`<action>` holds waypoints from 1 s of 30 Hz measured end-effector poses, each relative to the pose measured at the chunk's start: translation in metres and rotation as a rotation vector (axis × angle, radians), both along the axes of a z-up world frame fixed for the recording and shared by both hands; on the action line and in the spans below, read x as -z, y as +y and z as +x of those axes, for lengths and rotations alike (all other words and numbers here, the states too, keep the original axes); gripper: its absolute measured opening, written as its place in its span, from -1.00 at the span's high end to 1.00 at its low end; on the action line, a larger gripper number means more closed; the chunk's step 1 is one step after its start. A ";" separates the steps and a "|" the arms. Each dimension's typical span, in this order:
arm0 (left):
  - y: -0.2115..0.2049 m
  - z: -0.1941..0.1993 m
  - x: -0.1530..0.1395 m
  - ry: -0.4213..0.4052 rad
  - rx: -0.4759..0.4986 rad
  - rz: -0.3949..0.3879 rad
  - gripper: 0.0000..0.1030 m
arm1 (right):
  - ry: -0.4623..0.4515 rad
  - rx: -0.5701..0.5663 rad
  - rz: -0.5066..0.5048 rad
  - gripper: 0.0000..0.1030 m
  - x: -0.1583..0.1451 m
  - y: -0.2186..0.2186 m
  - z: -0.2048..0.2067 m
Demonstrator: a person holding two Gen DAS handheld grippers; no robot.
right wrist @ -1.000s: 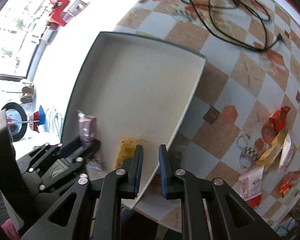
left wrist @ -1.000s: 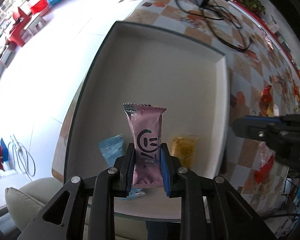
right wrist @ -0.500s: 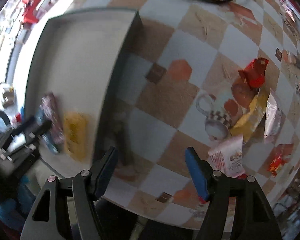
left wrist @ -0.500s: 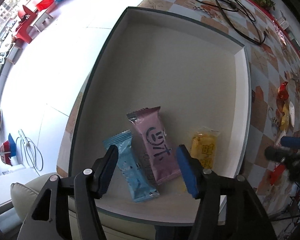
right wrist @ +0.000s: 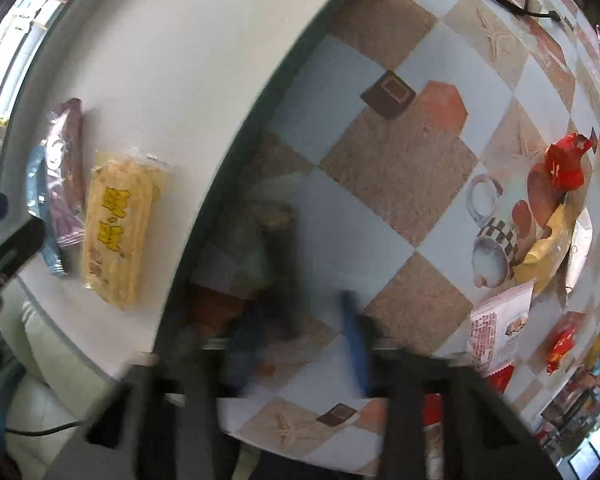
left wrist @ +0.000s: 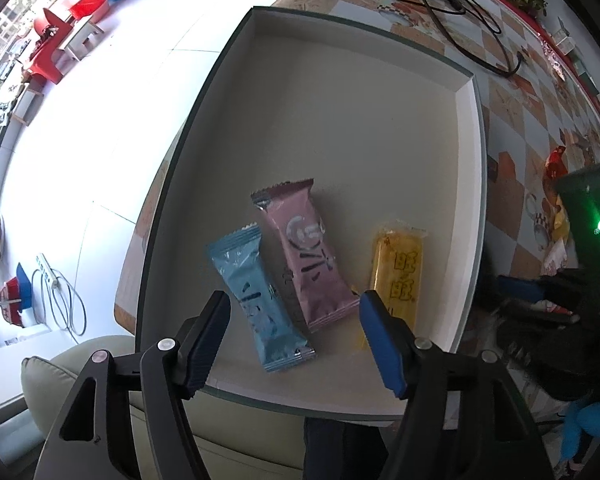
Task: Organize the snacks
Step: 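Carry the clear stick packet to the tray and release it with the right gripper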
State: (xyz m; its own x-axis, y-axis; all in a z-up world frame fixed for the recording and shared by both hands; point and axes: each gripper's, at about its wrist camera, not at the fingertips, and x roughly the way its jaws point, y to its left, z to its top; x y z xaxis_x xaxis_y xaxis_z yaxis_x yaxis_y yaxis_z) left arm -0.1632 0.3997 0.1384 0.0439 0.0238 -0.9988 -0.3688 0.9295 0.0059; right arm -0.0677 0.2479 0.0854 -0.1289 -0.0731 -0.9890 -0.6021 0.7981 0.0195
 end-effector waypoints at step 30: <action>0.005 -0.019 0.016 0.008 -0.042 -0.026 -0.45 | 0.082 0.147 0.326 -0.40 -0.080 0.039 0.028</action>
State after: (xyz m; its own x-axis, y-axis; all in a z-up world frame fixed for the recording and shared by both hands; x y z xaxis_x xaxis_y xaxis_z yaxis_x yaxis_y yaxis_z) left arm -0.1821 0.4049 0.1221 0.0351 -0.0009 -0.9994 -0.4076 0.9130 -0.0151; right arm -0.0400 0.2872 0.1658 -0.1947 0.2694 -0.9431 -0.4676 0.8197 0.3307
